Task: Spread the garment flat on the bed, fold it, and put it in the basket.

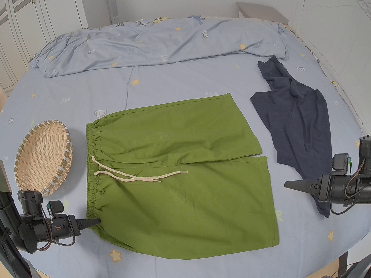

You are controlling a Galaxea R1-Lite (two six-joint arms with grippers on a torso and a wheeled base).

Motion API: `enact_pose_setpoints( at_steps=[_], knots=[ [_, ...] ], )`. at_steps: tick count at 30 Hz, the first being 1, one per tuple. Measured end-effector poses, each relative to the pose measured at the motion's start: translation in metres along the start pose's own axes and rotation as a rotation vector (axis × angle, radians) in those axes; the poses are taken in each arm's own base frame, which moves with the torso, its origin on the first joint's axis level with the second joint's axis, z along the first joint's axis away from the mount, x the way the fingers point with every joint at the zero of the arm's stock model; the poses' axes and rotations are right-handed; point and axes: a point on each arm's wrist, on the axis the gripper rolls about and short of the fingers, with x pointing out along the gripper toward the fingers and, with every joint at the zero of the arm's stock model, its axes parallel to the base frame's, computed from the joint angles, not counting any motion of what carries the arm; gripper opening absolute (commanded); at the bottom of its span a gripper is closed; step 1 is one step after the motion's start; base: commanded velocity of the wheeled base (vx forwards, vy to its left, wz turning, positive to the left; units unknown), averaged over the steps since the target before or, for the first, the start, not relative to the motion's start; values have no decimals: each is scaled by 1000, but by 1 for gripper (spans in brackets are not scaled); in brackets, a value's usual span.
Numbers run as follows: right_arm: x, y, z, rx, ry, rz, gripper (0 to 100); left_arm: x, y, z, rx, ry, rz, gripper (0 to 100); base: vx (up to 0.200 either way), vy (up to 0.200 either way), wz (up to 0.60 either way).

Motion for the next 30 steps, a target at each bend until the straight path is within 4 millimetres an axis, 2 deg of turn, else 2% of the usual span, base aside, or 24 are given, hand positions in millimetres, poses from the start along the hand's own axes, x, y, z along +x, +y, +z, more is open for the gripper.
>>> enact_pose_setpoints(
  at_steps=[8,14,17,23,30],
  knots=[
    [0,0,0,1,1,-2,100,-8,4,-2,-49,-1,32,0,0,0,0],
    [0,-2,-4,8,12,-8,100,-26,8,-10,-149,18,77,0,0,0,0],
    [0,-4,-8,16,28,-13,100,-37,9,-13,-147,13,82,0,0,0,0],
    [4,-15,-31,7,118,-39,100,-50,10,-19,7,11,53,0,0,0,0],
    [18,-33,-60,4,289,-48,100,-52,13,-21,20,7,44,0,0,0,0]
  ],
)
